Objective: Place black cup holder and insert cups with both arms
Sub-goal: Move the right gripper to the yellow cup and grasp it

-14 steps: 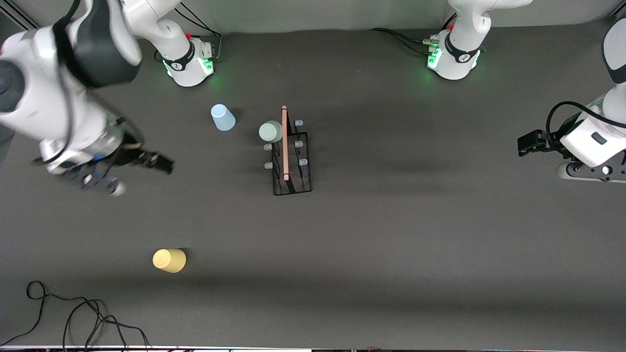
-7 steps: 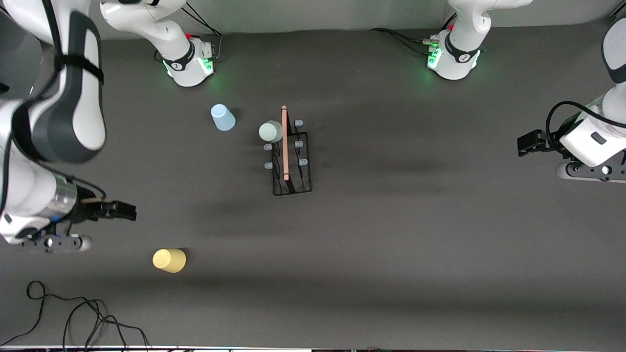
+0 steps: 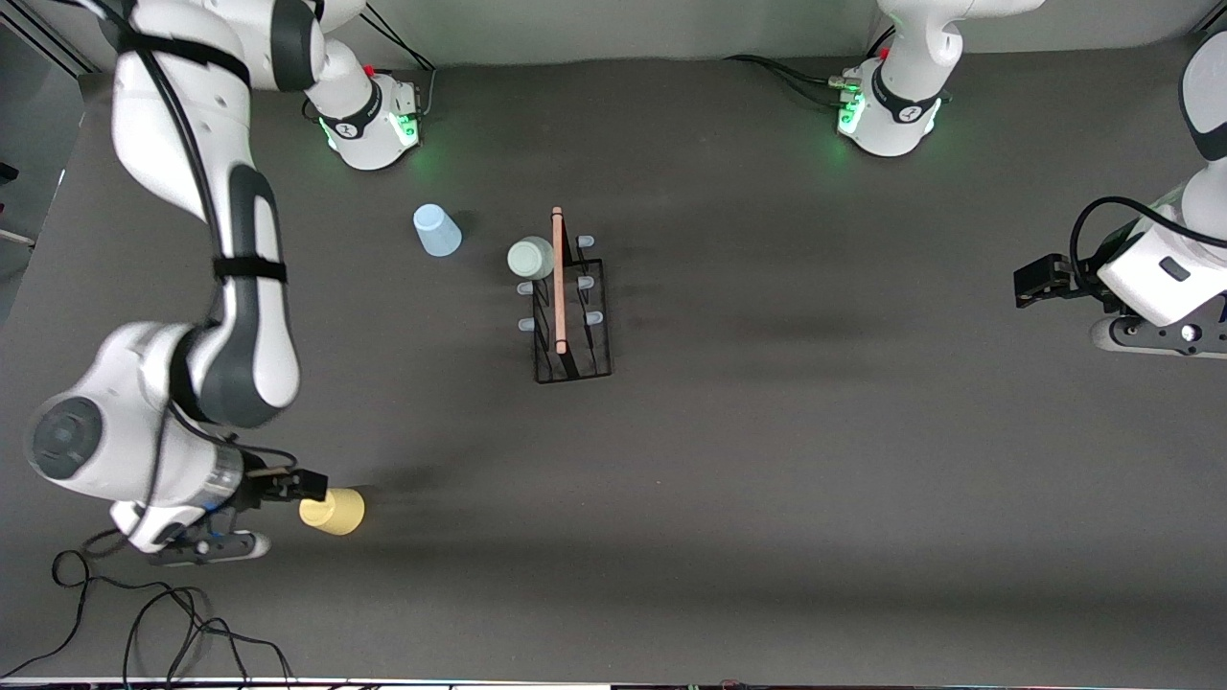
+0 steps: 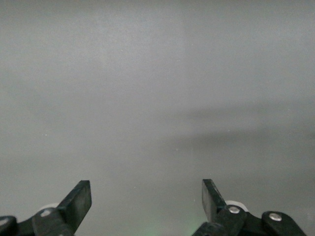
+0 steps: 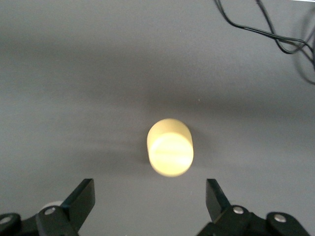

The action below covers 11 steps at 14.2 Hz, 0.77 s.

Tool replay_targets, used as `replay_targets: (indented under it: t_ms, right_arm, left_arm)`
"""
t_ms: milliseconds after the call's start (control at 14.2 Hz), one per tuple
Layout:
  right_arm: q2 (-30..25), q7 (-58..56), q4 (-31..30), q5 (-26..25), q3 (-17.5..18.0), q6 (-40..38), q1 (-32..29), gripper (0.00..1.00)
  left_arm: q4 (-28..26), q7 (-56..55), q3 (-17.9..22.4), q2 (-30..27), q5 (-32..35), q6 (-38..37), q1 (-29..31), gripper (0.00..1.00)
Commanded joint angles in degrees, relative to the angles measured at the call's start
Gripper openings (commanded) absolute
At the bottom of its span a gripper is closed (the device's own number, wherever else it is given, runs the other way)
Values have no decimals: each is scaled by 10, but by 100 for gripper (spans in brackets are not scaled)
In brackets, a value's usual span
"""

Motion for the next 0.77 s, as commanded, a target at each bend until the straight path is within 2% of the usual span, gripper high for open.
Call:
replay_targets:
  t_ms: [0,281,421,491,702]
  right_arm:
    - [36,-43,-2,36,0,47,-7,100]
    - [72,-51,-8,45,2,68,-10,100]
    - [78,-52,-11,55,24,74,-28,100]
    - [79,-52,-11,56,30,74,-35,97]
    - [77,-55,-9,52,30,73,-35,40]
  left_arm:
    - [11,2,3,5,1,-6,0,100]
    - [11,2,3,6,1,-6,1,100]
    - [11,2,3,6,1,-6,1,100]
    - [11,2,3,6,1,-6,1,100]
    - [11,2,4,6,1,-7,2,100]
